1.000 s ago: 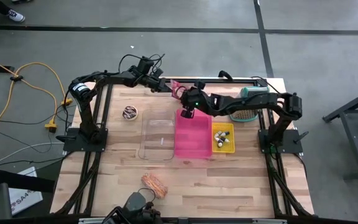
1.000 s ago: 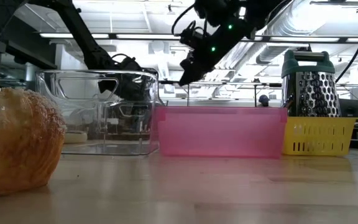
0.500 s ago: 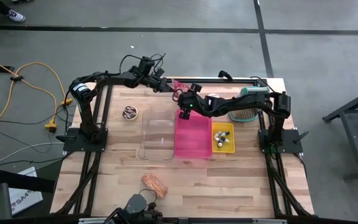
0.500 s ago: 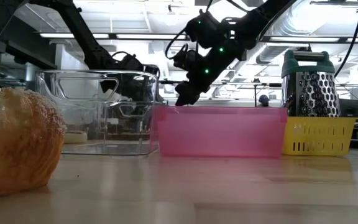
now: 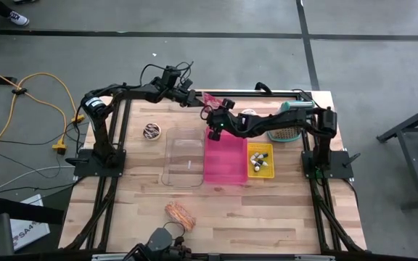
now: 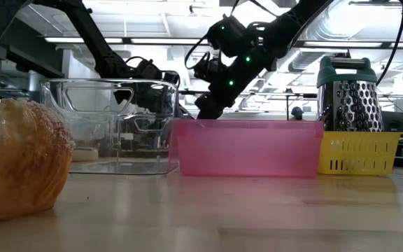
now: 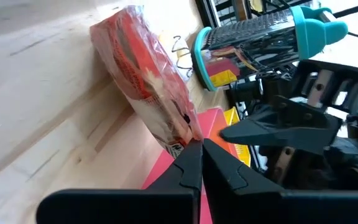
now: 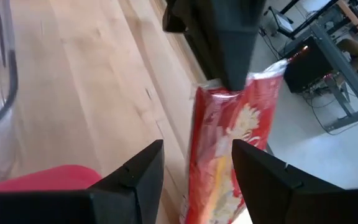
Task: Pick & Place Food Item
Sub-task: Put the popcorn bag into the pink bin
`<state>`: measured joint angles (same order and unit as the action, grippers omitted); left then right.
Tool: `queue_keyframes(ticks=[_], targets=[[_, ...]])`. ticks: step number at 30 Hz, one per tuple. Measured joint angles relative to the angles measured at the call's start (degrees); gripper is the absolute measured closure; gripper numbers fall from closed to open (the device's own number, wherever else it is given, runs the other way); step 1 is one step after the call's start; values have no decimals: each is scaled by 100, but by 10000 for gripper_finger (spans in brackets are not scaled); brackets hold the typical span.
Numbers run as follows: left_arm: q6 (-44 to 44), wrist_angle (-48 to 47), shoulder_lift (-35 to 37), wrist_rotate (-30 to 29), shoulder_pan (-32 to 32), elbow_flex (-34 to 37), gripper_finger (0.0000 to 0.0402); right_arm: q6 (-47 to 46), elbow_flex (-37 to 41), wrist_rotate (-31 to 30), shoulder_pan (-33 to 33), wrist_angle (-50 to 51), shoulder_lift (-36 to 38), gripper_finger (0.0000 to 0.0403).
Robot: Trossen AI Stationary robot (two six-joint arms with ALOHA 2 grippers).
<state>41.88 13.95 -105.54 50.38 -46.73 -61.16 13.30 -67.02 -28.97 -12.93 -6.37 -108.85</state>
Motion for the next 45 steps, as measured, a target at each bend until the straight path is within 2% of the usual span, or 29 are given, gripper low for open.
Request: queue_keyframes(ticks=[13,29,33,41,45], targets=[[20,79,0,-100,130,-1,401,13,0,-397,-58,-384,-220,225],[135,334,0,-94,245,-1,401,3,0,-334,-258,-376,-220,229],[154,351,0,-80,252,-1,401,2,0,-188,-258,-374,-220,264],[169,347,0,-77,252,2,401,5,0,-109,-256,-377,-220,384],[168,346,0,-76,252,0,401,26,0,-109,-249,-377,-220,390]])
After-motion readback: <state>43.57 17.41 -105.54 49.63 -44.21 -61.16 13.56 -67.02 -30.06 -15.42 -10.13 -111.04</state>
